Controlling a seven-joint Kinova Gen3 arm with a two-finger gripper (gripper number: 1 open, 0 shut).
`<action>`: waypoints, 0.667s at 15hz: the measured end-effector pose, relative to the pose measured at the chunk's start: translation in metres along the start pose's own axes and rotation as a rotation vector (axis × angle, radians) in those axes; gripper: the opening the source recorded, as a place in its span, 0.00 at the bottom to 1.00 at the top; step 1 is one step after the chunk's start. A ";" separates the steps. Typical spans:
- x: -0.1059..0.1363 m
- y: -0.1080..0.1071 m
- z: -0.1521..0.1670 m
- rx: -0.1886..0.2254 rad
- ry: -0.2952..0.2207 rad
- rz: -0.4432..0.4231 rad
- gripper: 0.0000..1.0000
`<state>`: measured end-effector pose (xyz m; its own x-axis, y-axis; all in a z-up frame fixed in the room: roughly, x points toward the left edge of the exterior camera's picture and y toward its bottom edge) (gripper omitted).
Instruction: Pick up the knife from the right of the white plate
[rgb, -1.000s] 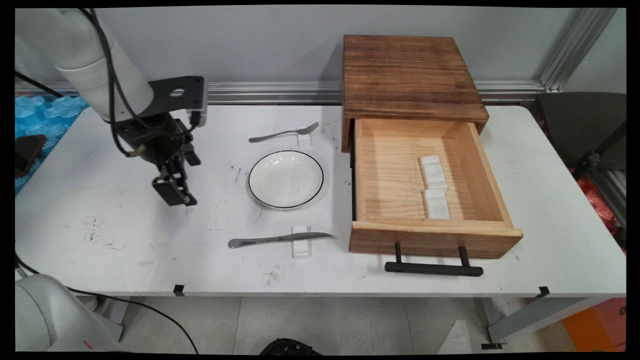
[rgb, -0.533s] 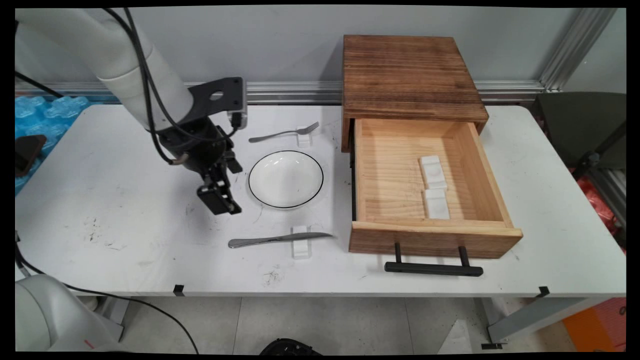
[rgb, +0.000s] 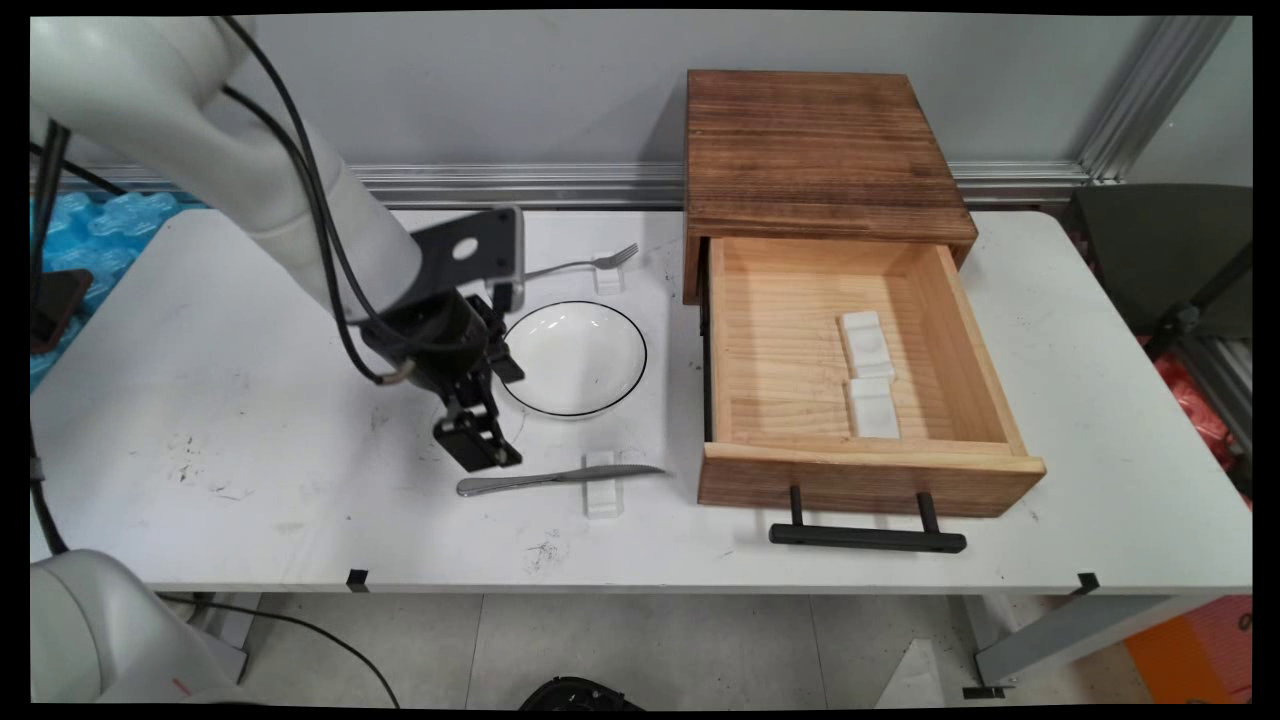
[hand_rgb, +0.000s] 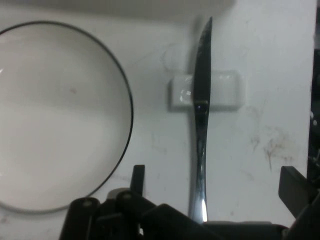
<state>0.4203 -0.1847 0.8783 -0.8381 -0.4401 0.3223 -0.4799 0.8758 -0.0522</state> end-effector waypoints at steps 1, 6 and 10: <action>0.000 0.002 0.008 -0.002 0.010 0.006 1.00; -0.001 0.008 0.040 0.003 0.034 0.021 1.00; -0.007 0.009 0.057 0.008 0.035 0.028 1.00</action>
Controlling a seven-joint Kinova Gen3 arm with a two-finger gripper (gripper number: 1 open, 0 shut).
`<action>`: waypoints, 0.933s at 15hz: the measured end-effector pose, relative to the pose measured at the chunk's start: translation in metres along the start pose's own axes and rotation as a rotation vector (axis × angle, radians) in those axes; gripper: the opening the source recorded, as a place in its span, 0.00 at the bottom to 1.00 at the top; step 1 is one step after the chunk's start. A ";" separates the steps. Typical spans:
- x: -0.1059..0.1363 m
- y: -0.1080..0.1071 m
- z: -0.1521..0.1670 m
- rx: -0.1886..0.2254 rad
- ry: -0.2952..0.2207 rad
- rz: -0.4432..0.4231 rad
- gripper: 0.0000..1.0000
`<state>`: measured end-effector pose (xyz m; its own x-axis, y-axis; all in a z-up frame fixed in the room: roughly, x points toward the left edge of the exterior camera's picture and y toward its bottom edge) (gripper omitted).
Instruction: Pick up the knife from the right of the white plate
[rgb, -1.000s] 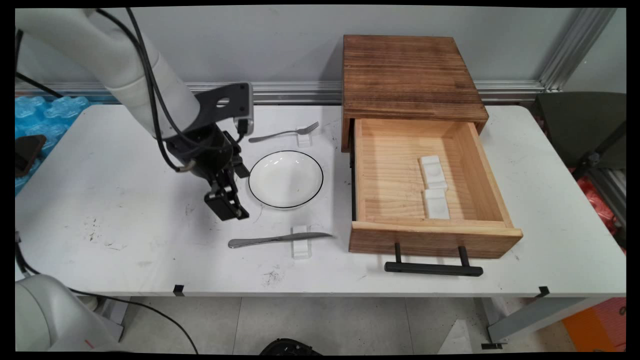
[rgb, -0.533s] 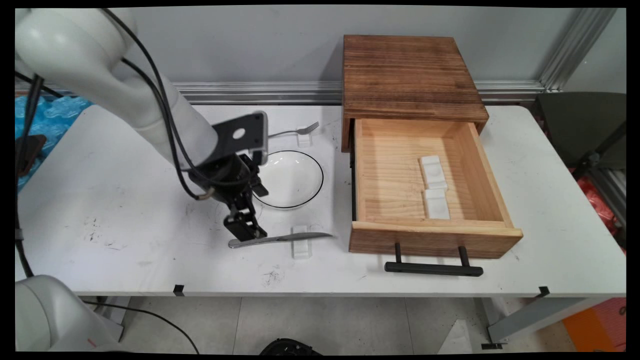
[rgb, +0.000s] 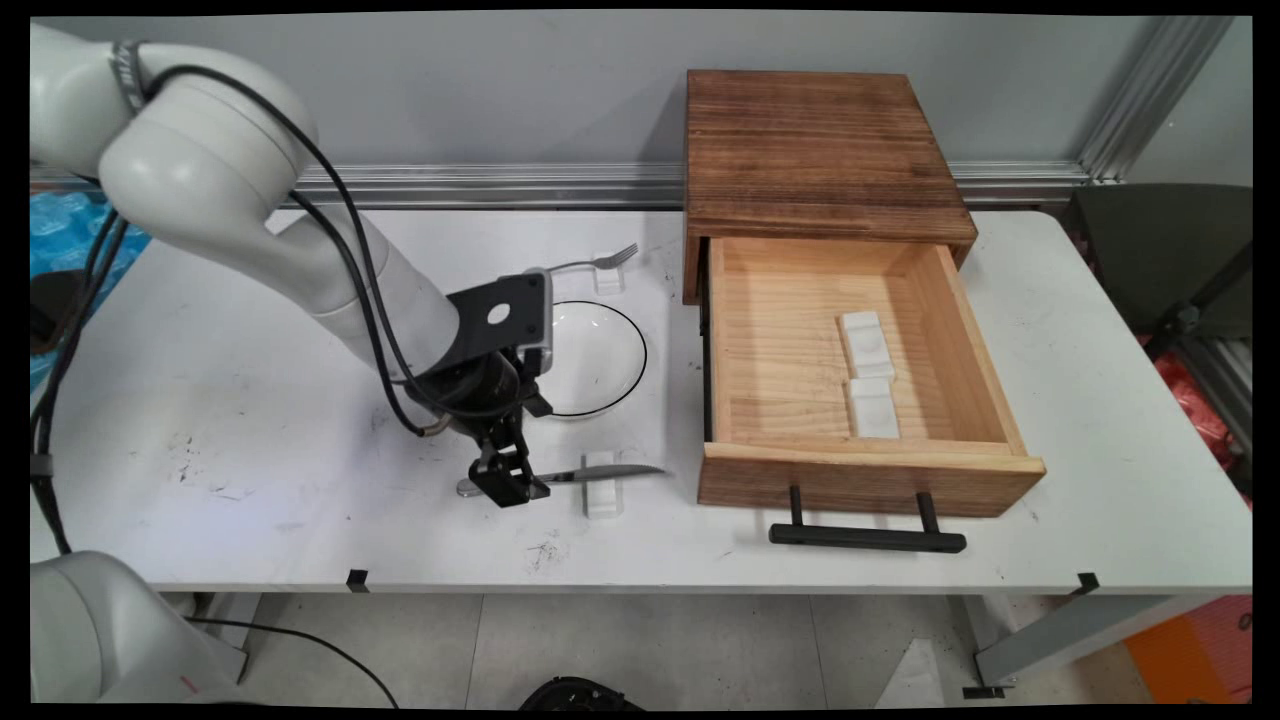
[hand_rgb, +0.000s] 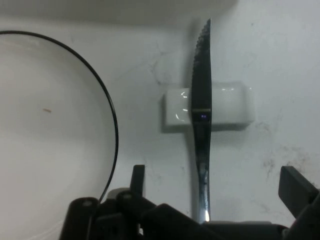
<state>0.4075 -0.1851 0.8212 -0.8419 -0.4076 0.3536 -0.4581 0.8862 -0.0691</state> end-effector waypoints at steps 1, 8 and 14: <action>-0.001 0.000 0.003 0.001 0.000 0.001 1.00; -0.009 -0.003 0.024 0.002 0.003 0.011 1.00; -0.014 -0.009 0.036 0.003 0.008 0.008 1.00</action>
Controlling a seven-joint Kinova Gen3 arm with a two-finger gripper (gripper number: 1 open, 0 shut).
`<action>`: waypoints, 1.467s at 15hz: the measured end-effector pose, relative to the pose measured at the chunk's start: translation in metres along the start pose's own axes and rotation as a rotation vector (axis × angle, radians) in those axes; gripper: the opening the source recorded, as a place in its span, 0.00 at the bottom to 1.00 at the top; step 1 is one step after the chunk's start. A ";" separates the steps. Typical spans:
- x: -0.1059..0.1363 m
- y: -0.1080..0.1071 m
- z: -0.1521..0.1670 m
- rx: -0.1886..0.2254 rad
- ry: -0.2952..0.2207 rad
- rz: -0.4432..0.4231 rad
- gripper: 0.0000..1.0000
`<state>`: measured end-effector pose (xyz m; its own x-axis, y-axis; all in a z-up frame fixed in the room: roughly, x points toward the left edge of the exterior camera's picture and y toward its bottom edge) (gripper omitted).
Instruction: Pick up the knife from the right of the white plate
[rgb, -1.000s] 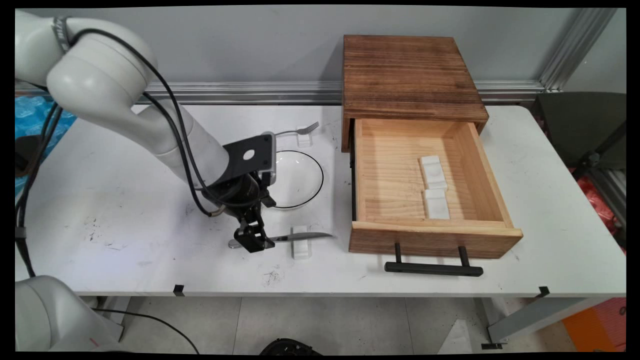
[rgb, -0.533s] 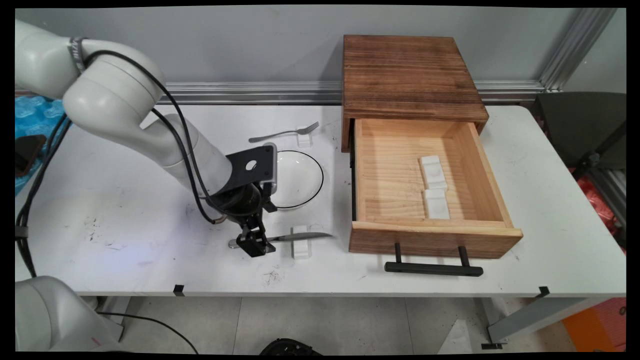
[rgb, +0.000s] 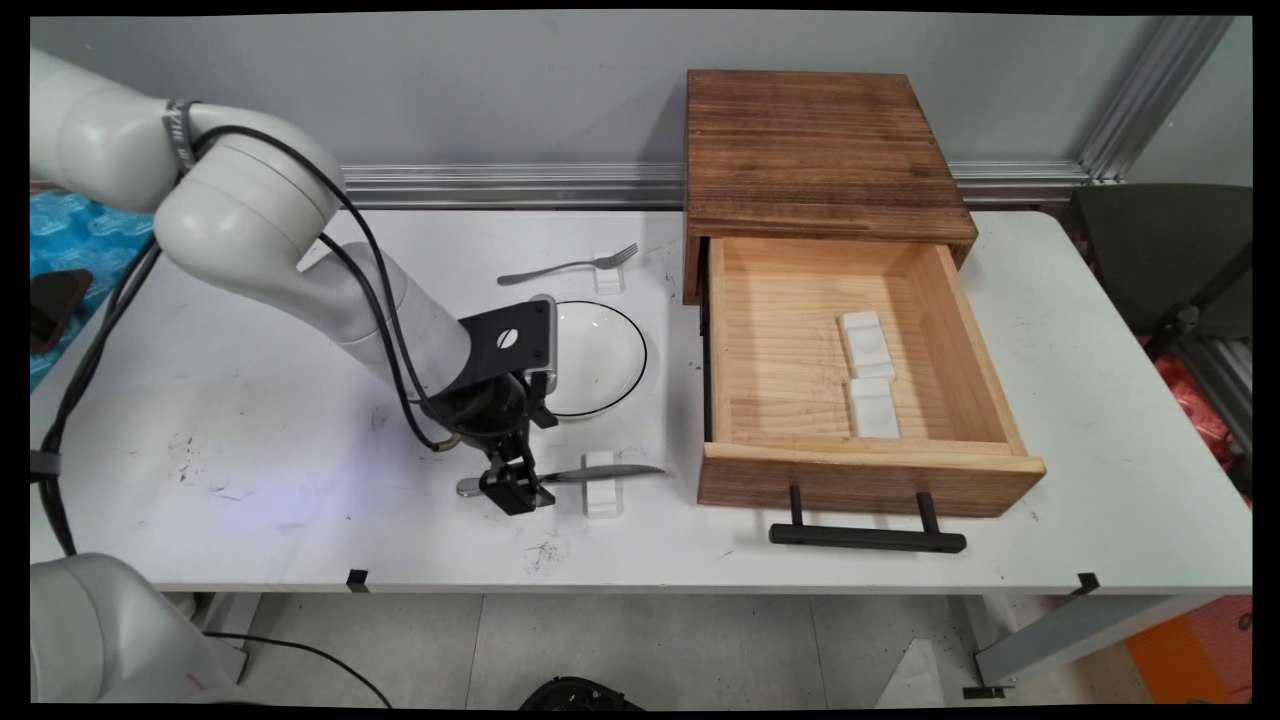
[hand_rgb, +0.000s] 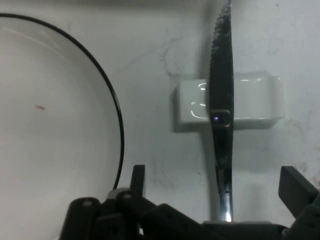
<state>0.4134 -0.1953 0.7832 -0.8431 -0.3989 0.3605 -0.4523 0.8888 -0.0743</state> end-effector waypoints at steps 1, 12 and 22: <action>-0.001 -0.001 0.002 -0.001 0.001 0.000 1.00; -0.006 -0.007 0.013 -0.006 0.005 -0.008 1.00; -0.008 -0.006 0.011 -0.011 0.008 -0.019 0.00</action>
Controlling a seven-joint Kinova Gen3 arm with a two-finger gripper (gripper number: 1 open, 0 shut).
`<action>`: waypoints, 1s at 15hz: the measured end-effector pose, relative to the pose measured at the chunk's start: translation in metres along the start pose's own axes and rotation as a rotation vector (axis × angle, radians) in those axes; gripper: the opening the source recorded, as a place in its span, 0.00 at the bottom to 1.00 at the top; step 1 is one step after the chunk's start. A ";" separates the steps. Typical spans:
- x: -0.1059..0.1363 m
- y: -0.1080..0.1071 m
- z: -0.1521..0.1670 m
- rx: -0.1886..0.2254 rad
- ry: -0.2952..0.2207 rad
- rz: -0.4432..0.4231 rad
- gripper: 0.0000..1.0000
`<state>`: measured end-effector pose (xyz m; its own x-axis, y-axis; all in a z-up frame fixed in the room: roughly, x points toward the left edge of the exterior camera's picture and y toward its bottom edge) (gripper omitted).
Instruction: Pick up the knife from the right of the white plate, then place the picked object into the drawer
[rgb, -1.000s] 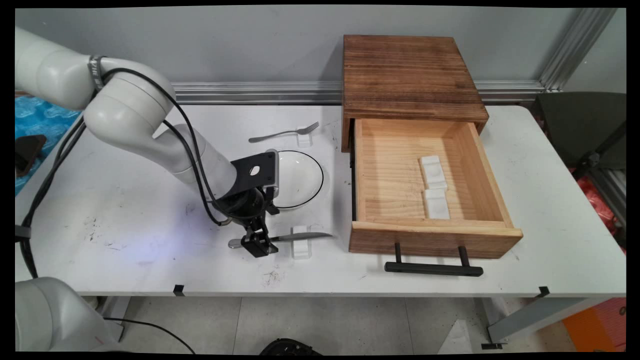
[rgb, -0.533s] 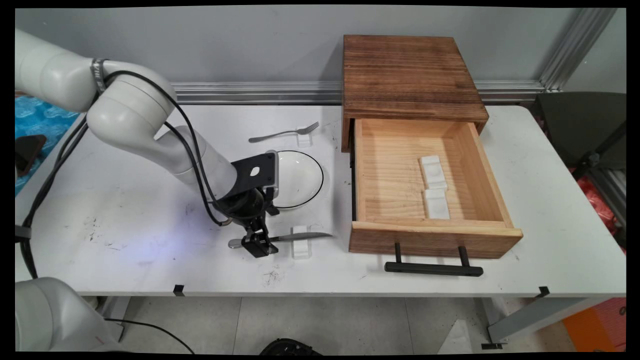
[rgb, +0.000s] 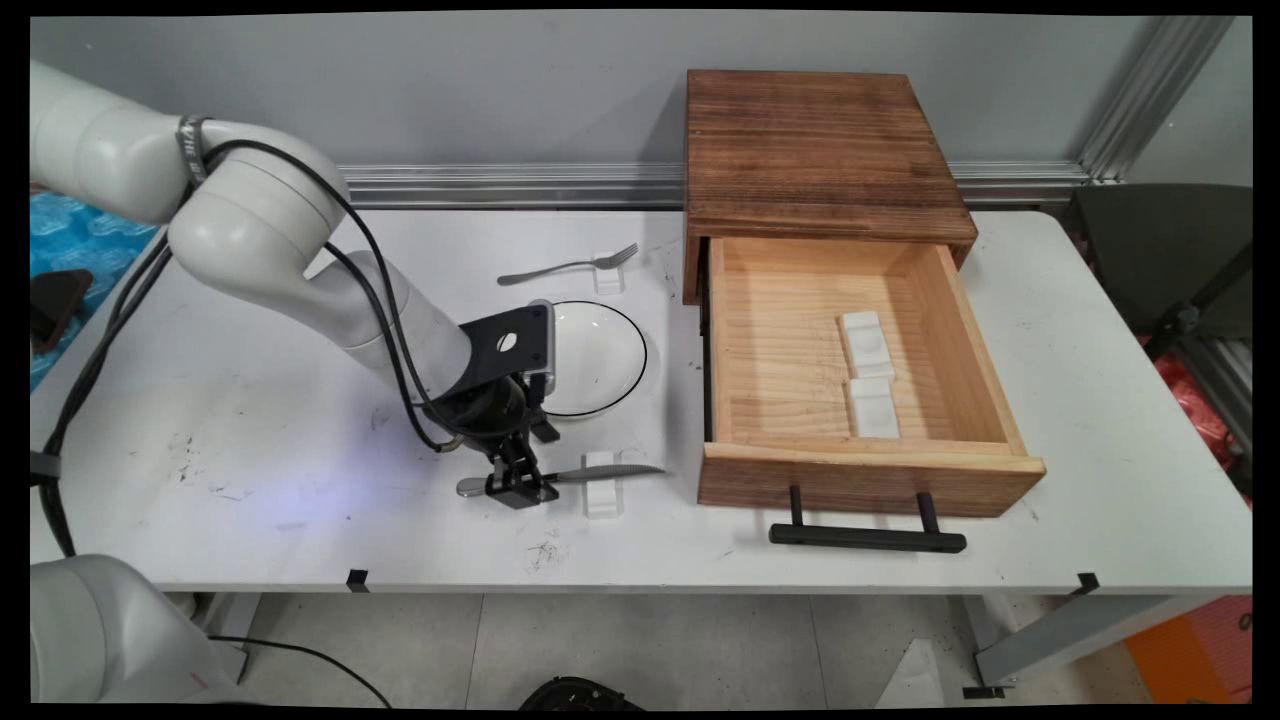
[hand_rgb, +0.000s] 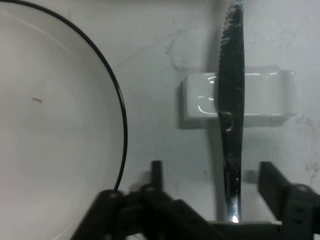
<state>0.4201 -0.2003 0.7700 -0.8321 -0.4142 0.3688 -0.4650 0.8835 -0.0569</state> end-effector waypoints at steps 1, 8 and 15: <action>0.000 0.000 -0.001 0.000 0.000 -0.001 0.00; 0.000 0.004 -0.008 -0.003 -0.004 -0.012 0.00; 0.004 0.004 -0.020 0.006 -0.010 -0.022 0.00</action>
<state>0.4212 -0.1938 0.7900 -0.8248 -0.4357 0.3603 -0.4849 0.8729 -0.0543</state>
